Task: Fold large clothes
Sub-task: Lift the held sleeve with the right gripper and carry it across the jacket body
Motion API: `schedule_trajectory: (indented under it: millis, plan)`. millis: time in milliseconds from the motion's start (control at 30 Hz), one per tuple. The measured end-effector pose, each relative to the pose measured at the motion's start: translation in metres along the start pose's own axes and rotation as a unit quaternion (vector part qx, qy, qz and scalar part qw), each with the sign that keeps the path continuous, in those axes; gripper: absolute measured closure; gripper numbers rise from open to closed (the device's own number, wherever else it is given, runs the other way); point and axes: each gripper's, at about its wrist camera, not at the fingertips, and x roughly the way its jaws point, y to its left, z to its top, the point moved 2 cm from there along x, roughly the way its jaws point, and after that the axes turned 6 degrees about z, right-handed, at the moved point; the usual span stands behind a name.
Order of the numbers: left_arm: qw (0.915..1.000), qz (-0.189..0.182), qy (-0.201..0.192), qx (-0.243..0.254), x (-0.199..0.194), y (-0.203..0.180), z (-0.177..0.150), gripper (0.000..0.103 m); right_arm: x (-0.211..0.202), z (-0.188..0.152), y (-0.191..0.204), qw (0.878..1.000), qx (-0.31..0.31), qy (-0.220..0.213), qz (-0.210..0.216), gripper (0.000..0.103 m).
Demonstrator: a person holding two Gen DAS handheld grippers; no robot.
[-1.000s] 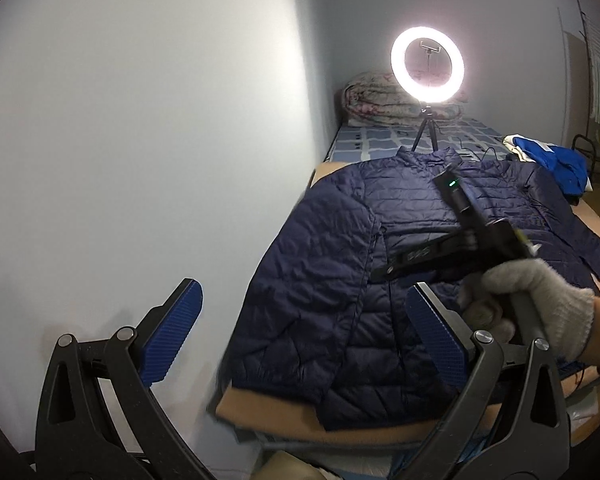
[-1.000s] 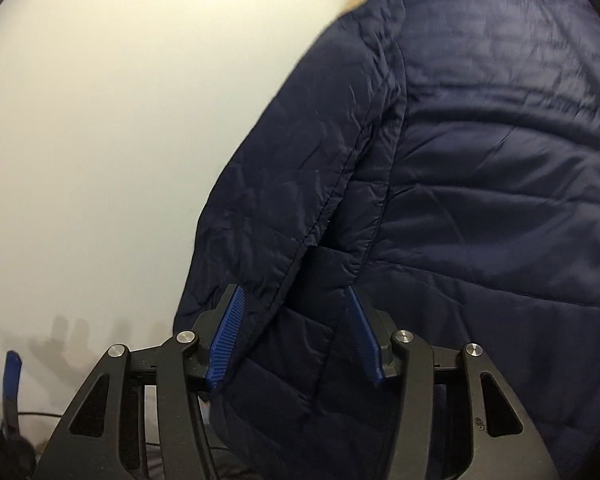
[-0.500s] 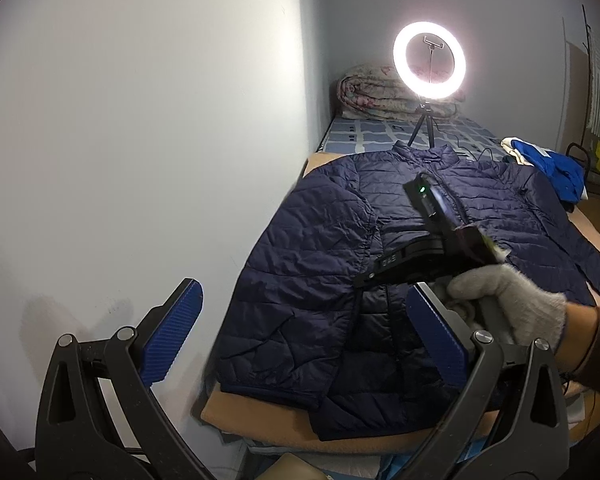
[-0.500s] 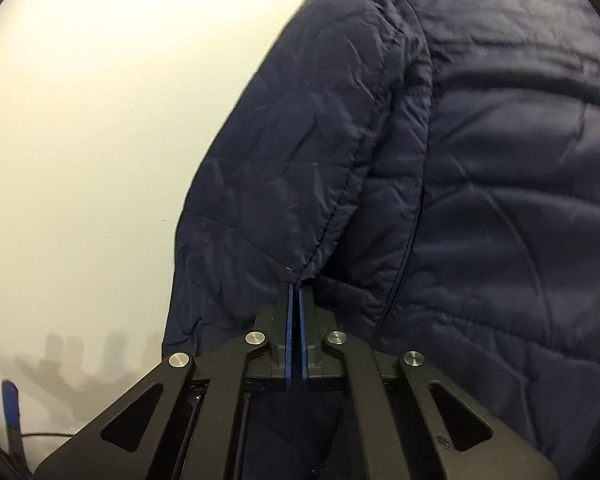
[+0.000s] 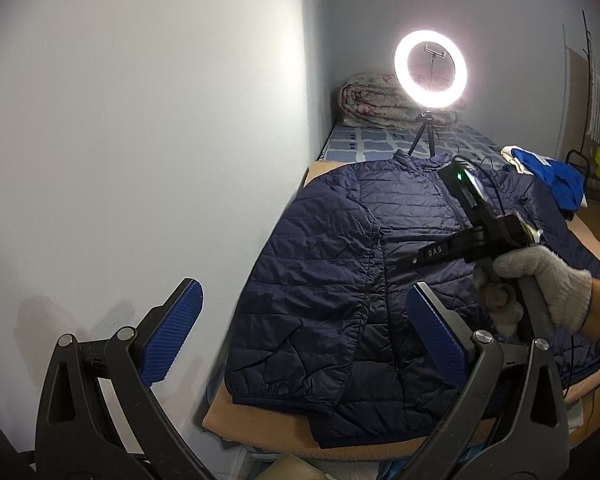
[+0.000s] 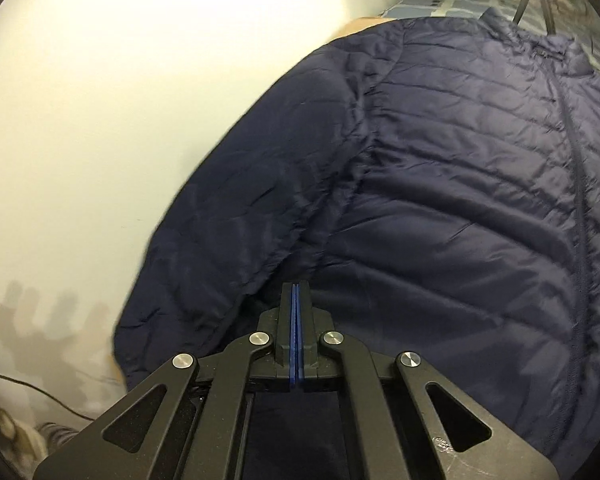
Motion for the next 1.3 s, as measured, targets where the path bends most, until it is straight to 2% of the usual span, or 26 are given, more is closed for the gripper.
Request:
schedule_trajectory:
  millis: [33, 100, 133, 167, 233, 300, 333, 367, 400, 467, 700, 833, 967, 1067, 1100, 1167, 1200, 1267, 1300]
  plan:
    - [1.0000, 0.001, 0.001, -0.002, 0.000, 0.001, 0.000, 0.000, 0.004, -0.003, 0.000, 1.000, 0.010, 0.010, 0.015, 0.098]
    - [1.0000, 0.005, 0.000, -0.004, 0.000, 0.003, 0.001, 0.000, 0.016, -0.007, 0.003, 0.998, 0.031, 0.020, 0.045, 0.073]
    - [1.0000, 0.008, -0.001, -0.005, 0.000, 0.004, 0.001, 0.000, 0.020, -0.009, 0.004, 0.998, 0.038, 0.020, 0.050, 0.050]
    - [0.9999, 0.012, -0.001, -0.006, 0.000, 0.006, 0.001, 0.000, 0.026, -0.010, 0.005, 0.997, 0.048, 0.021, 0.055, 0.041]
    - [0.9999, 0.014, 0.000, -0.010, 0.001, 0.008, 0.001, 0.000, 0.042, -0.012, 0.008, 0.994, 0.068, 0.029, 0.081, 0.041]
    - [0.9998, 0.015, 0.003, -0.013, 0.003, 0.010, 0.000, 0.000, 0.058, -0.015, 0.014, 0.991, 0.079, 0.034, 0.103, 0.046]
    - [0.9998, 0.016, 0.003, -0.012, 0.003, 0.011, 0.000, 0.000, 0.063, -0.015, 0.018, 0.991, 0.079, 0.035, 0.104, 0.059]
    - [0.9998, 0.019, 0.002, -0.010, 0.004, 0.011, 0.000, 0.000, 0.068, -0.016, 0.022, 0.990, 0.078, 0.039, 0.108, 0.087]
    - [0.9998, 0.020, 0.002, -0.009, 0.004, 0.011, -0.001, 0.000, 0.075, -0.016, 0.027, 0.988, 0.080, 0.051, 0.119, 0.101]
    - [0.9997, 0.021, 0.001, -0.008, 0.003, 0.011, -0.001, 0.000, 0.071, -0.021, 0.031, 0.990, 0.075, 0.046, 0.109, 0.102]
    - [0.9996, 0.025, -0.011, 0.000, 0.001, 0.008, -0.001, 0.000, 0.016, -0.004, 0.040, 0.999, -0.003, 0.023, 0.024, 0.102]
    - [0.9996, 0.025, -0.012, 0.000, 0.001, 0.004, 0.000, 0.000, -0.006, -0.005, 0.021, 0.998, -0.036, 0.015, -0.056, 0.102]
    - [0.9995, 0.025, -0.018, -0.002, -0.002, 0.005, -0.001, 0.000, 0.003, -0.018, 0.023, 0.995, -0.056, 0.031, -0.082, 0.100]
    - [0.9993, 0.031, -0.023, -0.002, -0.007, 0.008, -0.004, 0.000, -0.016, -0.033, 0.027, 0.990, -0.108, 0.026, -0.088, 0.097]
    - [0.9993, 0.031, -0.021, -0.005, -0.007, 0.009, -0.003, 0.000, -0.022, -0.038, 0.034, 0.987, -0.129, 0.023, -0.090, 0.096]
    - [0.9994, 0.029, -0.016, -0.013, -0.005, 0.012, -0.003, 0.000, -0.038, -0.054, 0.051, 0.981, -0.174, 0.017, -0.079, 0.082]
    - [0.9993, 0.029, -0.015, -0.018, -0.004, 0.014, -0.002, 0.000, -0.045, -0.066, 0.063, 0.976, -0.207, 0.019, -0.067, 0.078]
    - [0.9989, 0.033, -0.015, -0.028, -0.005, 0.017, 0.000, 0.000, -0.047, -0.080, 0.073, 0.965, -0.254, 0.022, -0.055, 0.061]
    - [0.9988, 0.034, -0.015, -0.030, -0.005, 0.018, 0.000, 0.000, -0.050, -0.094, 0.082, 0.958, -0.284, 0.027, -0.045, 0.058]
